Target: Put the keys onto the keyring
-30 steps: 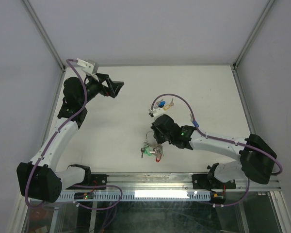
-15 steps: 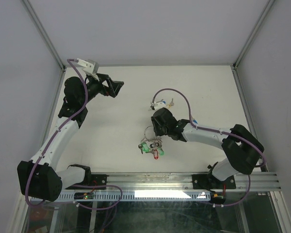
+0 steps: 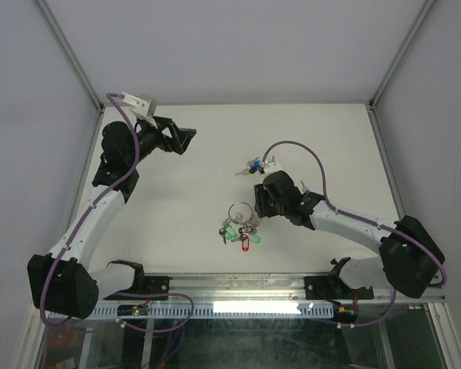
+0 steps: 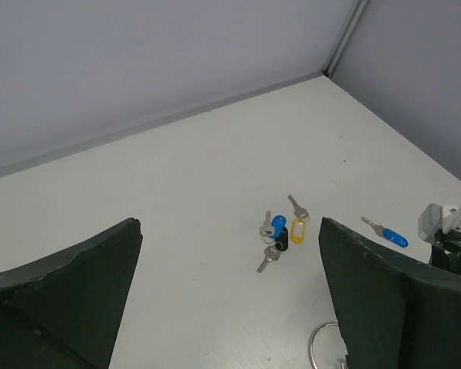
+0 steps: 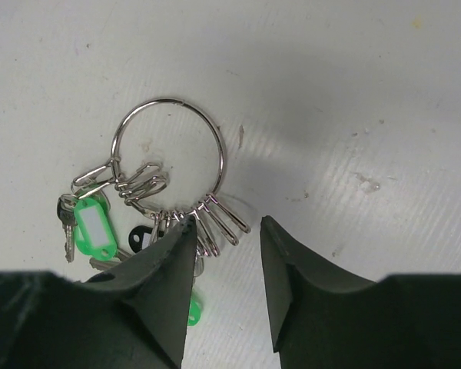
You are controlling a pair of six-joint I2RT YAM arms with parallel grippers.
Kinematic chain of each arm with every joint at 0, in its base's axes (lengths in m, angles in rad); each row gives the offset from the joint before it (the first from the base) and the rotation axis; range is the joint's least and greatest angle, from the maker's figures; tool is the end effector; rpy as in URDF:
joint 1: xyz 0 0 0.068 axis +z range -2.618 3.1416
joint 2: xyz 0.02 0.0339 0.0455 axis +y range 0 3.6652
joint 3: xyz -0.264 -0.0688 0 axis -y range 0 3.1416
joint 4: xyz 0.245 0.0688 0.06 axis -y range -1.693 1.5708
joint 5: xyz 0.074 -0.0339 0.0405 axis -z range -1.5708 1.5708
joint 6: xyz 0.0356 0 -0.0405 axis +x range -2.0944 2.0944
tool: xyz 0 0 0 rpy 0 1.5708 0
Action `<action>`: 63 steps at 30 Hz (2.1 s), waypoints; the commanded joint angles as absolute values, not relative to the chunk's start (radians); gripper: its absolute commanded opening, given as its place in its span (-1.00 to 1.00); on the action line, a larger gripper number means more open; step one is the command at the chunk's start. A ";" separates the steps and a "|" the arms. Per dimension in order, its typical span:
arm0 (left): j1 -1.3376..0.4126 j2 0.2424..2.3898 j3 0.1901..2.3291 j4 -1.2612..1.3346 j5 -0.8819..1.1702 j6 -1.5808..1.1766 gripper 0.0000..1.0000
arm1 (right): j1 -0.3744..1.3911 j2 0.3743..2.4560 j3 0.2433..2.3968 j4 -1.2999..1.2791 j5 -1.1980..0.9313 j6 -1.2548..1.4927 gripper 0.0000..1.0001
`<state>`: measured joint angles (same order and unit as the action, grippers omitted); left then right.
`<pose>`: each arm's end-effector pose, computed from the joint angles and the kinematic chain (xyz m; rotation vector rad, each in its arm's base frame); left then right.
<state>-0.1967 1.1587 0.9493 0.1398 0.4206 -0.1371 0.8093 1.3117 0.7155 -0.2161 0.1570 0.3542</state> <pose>0.2645 -0.0675 0.3558 0.3744 1.6258 -0.5979 0.1861 0.1871 0.2015 -0.4683 2.3558 0.3680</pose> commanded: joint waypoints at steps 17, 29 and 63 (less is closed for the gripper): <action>-0.199 1.157 0.968 0.160 0.420 -0.121 0.93 | 0.698 1.443 0.759 -0.272 -0.022 0.457 -0.43; -0.199 1.157 0.967 0.164 0.429 -0.123 0.93 | 0.695 1.413 0.749 -0.227 -0.037 0.428 -0.37; -0.198 1.165 0.965 0.170 0.443 -0.127 0.93 | 0.695 1.508 0.784 -0.242 -0.129 0.346 -0.55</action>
<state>-0.1967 1.1713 0.9493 0.1402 0.4225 -0.1375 0.6979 1.5253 0.7612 -0.2413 -0.1097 0.3641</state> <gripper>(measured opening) 0.964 0.224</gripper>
